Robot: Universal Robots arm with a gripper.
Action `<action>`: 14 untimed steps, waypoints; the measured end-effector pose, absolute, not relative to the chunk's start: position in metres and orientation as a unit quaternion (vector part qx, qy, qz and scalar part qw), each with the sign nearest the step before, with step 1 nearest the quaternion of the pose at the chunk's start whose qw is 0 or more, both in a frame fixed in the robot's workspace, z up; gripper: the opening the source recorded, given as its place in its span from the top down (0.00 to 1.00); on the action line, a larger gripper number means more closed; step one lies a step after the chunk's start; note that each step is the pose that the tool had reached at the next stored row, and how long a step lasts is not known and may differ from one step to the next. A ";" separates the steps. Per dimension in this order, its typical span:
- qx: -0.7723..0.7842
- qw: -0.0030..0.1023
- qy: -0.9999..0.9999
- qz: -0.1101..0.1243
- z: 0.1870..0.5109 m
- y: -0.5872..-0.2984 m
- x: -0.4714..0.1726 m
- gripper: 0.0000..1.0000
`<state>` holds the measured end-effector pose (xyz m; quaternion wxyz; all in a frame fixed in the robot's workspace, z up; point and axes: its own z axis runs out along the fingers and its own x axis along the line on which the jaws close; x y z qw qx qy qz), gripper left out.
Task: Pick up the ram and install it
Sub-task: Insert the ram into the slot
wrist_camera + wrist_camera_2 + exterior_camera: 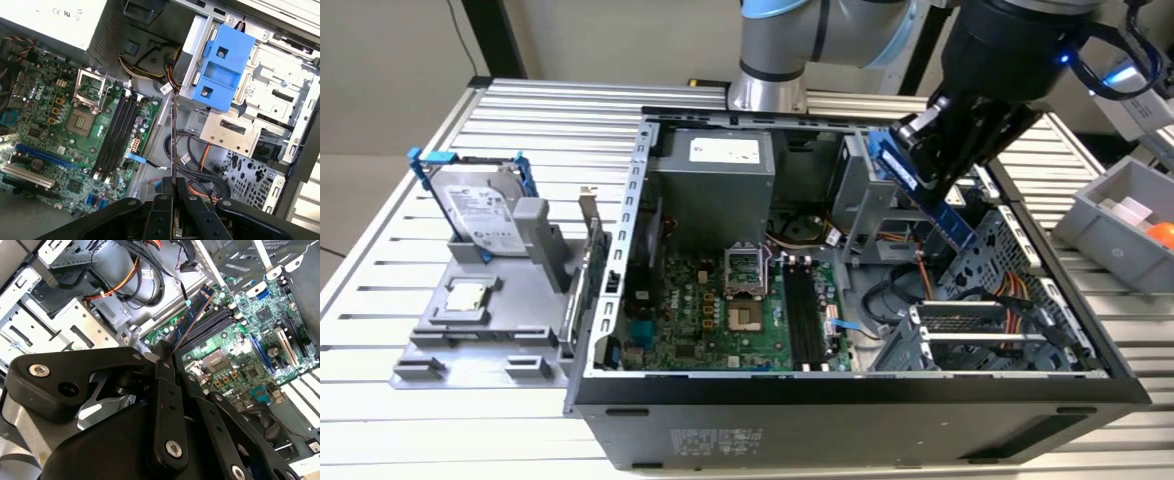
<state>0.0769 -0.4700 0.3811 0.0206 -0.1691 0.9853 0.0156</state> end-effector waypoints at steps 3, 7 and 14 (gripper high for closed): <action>-0.161 0.021 0.987 0.015 0.381 -0.470 0.077 1.00; -0.157 0.021 0.987 0.015 0.381 -0.470 0.077 1.00; -0.157 0.021 0.987 0.015 0.381 -0.470 0.077 1.00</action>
